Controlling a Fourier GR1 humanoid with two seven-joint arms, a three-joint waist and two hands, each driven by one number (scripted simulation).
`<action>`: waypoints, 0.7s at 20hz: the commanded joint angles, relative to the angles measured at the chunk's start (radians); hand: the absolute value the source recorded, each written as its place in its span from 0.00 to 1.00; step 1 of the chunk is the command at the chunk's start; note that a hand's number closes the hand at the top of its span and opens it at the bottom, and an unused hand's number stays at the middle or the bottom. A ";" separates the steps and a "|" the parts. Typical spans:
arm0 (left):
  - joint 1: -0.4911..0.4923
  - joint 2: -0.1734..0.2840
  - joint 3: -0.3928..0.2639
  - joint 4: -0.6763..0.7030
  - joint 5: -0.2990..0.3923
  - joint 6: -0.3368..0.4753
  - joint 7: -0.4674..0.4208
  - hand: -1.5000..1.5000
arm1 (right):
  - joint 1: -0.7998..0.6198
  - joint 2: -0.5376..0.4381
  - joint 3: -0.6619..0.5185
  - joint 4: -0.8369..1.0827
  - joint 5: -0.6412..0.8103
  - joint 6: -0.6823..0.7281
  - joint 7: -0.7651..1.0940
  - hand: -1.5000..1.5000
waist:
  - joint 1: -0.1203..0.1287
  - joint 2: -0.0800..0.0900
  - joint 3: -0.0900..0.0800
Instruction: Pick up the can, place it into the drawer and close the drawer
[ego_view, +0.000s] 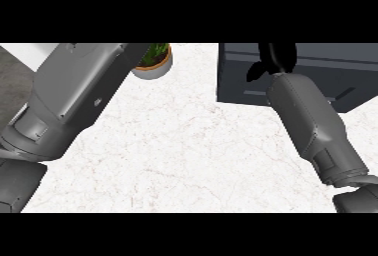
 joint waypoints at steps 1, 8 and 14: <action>0.039 0.030 -0.013 -0.046 -0.017 -0.002 0.017 0.00 | -0.087 -0.011 -0.032 0.061 -0.005 -0.066 -0.019 0.00 | 0.011 0.007 0.000; 0.123 0.109 -0.004 -0.167 0.004 -0.056 0.064 0.00 | -0.138 0.016 -0.112 0.064 -0.102 -0.034 -0.087 0.00 | 0.027 0.000 0.000; 0.157 0.131 -0.012 -0.263 -0.006 -0.029 0.098 0.00 | -0.176 -0.011 -0.172 0.084 -0.166 0.025 -0.178 0.00 | 0.018 -0.004 0.000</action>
